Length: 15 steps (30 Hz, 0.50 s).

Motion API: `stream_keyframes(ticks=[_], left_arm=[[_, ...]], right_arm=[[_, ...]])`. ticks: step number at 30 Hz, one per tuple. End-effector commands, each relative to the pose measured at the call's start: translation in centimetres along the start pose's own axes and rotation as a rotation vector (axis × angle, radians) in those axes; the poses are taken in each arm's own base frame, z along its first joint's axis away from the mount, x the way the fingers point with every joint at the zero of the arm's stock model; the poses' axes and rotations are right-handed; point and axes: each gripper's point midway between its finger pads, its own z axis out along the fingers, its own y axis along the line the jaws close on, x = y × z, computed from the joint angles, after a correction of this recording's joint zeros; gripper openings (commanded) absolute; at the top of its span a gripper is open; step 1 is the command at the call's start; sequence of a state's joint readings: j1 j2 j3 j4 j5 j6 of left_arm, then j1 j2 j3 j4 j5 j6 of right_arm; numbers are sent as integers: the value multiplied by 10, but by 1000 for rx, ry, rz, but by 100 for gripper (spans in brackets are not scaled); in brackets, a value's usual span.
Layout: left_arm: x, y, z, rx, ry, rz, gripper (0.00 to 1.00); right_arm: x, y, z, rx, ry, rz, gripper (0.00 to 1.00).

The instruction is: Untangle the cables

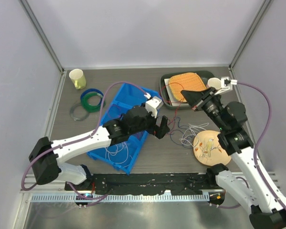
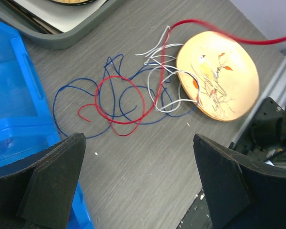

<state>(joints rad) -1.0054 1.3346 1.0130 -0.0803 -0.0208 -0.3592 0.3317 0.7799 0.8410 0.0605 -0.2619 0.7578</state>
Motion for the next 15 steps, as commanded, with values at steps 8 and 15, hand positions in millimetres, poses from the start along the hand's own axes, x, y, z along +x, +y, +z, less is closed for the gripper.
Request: stream_keyframes(ticks=[8,15], left_arm=[[4,-19,61,120,-64,-8,100],[2,-27,82,158,-78,-13,100]], right_arm=[[-34,32,-26,-58,-133,6,1],[-29,39,-22,-108,-103,15,1]])
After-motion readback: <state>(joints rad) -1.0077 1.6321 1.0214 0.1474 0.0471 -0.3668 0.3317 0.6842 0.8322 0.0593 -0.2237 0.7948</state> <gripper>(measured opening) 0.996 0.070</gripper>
